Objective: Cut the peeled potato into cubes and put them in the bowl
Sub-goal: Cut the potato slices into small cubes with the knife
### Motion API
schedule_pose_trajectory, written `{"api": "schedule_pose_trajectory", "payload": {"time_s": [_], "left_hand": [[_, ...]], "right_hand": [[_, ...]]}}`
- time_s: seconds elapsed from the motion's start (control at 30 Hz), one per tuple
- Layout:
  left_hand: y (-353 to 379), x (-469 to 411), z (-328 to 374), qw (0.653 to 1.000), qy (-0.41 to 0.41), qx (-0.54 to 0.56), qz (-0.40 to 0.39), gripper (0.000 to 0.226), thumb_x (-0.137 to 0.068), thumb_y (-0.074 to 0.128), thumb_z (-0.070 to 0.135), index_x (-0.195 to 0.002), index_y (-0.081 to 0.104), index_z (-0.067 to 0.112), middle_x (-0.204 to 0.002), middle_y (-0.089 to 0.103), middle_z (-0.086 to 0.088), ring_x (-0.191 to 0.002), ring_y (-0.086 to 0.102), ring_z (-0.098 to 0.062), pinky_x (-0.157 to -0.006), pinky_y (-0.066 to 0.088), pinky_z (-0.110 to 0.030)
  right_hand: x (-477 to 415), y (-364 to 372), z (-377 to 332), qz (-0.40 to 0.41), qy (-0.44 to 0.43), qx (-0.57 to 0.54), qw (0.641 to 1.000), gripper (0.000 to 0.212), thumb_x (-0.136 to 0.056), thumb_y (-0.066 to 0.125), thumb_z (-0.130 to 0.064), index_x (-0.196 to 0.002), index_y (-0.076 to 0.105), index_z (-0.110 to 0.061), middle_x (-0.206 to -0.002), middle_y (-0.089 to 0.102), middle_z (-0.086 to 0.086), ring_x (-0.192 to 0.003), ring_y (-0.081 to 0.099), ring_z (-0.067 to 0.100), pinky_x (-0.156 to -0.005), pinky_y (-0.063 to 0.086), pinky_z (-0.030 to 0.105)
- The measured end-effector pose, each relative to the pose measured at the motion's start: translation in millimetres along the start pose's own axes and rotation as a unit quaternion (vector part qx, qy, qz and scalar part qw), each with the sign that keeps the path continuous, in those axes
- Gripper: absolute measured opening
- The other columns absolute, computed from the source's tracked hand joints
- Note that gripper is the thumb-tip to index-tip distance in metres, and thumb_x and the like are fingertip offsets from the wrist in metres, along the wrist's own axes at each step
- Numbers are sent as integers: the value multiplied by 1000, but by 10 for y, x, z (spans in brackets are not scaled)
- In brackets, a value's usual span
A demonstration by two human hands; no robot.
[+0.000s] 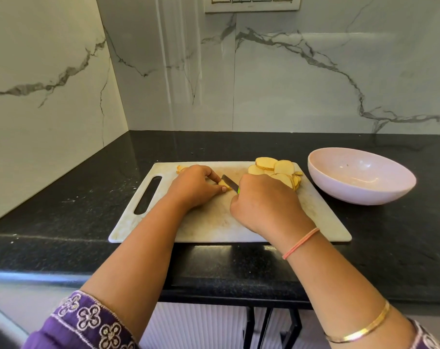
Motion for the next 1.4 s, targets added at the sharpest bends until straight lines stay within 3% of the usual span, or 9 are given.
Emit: {"api": "schedule_pose_trajectory", "payload": {"time_s": [0.23,0.33,0.43,0.57,0.77,1.0,1.13,1.23,1.4], "left_hand": [[-18,-1,-46,1000,-15,20,3,24,-83,70,32,-104,68,20,-122,62,0,-105,57,-17,-71,44,-26],[4,11,-50,1000,-19,22,-1,28,-82,71,34,-107,68,21,-124,61,1,-105,57,-17,-72,42,-24],[-4,17,-63,1000,-19,21,0,28,-82,72,35,-106,68,21,-124,61,0,-111,55,-17,-77,42,-25],[3,44,-69,999,-33,31,-8,26,-83,71,36,-105,66,24,-112,58,4,-101,57,-16,-63,49,-28],[17,72,3,998,-32,36,-29,23,-90,59,23,-112,62,26,-105,59,4,-74,57,-12,-57,45,-20],[20,76,33,1000,-16,11,-20,28,-84,66,32,-112,63,28,-108,56,6,-94,58,-15,-85,54,-35],[-19,64,46,1000,-15,-2,-7,21,-87,62,29,-108,64,29,-103,59,6,-73,60,-13,-72,57,-32],[-64,52,29,1000,-14,-17,21,20,-90,57,25,-108,66,25,-92,61,6,-63,54,-8,-54,44,-20],[-107,41,38,998,4,-38,49,19,-90,61,28,-107,66,22,-109,65,5,-87,53,-7,-71,40,-20]], "right_hand": [[246,-42,-141,-4,-37,34,999,17,-96,43,-23,-102,57,-18,-65,35,-3,-69,44,18,-57,36,28],[348,-57,-177,-6,-47,36,998,11,-95,44,-23,-87,52,-21,-64,36,-3,-61,40,16,-52,31,27],[430,-117,-175,-7,-50,25,998,24,-95,45,-23,-73,36,-21,-64,38,-3,-55,35,13,-49,28,26],[434,-218,-30,3,-16,-2,1000,34,-93,45,-29,-63,32,-21,-64,42,-2,-55,37,12,-47,26,25],[367,-226,226,39,39,-63,997,31,-92,43,-28,-63,37,-20,-61,44,-2,-56,42,14,-46,26,26],[318,-66,291,18,66,-72,995,30,-94,43,-29,-66,39,-21,-65,47,-2,-63,48,17,-48,29,26],[294,-57,272,14,66,-80,995,30,-93,43,-28,-65,38,-21,-65,45,-3,-55,38,11,-46,26,25],[295,-33,272,7,69,-84,994,29,-93,44,-28,-66,38,-20,-65,46,-2,-56,40,11,-46,26,25],[303,-37,239,1,64,-93,994,30,-93,44,-29,-65,38,-22,-65,47,-3,-58,42,10,-46,27,25]]}}
Point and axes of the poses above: each hand's wrist, its own x-axis away from the middle knuckle, its own y-axis out of the palm, z = x × y, the point moved 10 cm from there along -x, towards the middle knuckle
